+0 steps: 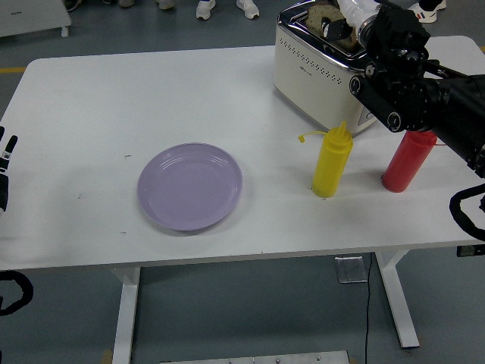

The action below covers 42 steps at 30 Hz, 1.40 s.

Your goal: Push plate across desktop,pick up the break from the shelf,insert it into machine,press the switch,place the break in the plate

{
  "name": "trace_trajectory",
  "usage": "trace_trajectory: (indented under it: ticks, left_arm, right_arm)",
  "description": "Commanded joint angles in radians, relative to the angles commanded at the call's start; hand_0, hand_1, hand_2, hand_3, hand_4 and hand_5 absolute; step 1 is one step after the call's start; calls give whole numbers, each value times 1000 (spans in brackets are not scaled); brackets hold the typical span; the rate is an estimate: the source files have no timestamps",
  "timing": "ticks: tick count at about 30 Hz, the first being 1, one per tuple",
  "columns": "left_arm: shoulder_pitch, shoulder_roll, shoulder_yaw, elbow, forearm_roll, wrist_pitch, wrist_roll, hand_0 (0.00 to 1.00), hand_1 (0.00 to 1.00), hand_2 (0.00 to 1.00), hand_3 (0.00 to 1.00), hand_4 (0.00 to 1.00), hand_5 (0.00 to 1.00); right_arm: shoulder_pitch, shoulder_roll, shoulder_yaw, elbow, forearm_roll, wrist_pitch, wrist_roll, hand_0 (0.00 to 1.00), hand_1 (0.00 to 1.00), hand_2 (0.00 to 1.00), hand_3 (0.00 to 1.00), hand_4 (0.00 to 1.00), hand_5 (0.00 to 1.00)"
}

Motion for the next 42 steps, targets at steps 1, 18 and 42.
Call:
trace_trajectory:
  ticks: [1,18,42]
  left_arm:
    - [1,0,0,0,0,0,0,815,857,916,842,647,998]
    - [6,6,-3,-2,0,0,-1,815,857,916,842,647,998]
    - [8,3,-19,2,-2,4,-3,814,856,916,841,647,998]
  right_arm:
    - [0,-4,6,6,-9,-4,-2,210,351,432,519,415,119]
    - [-24,-158,272,328,-245,-145,-60,237,325,396,489,184,118]
    - [-54,-269,55,936,208,88,-67,239,310,388,486,172,126]
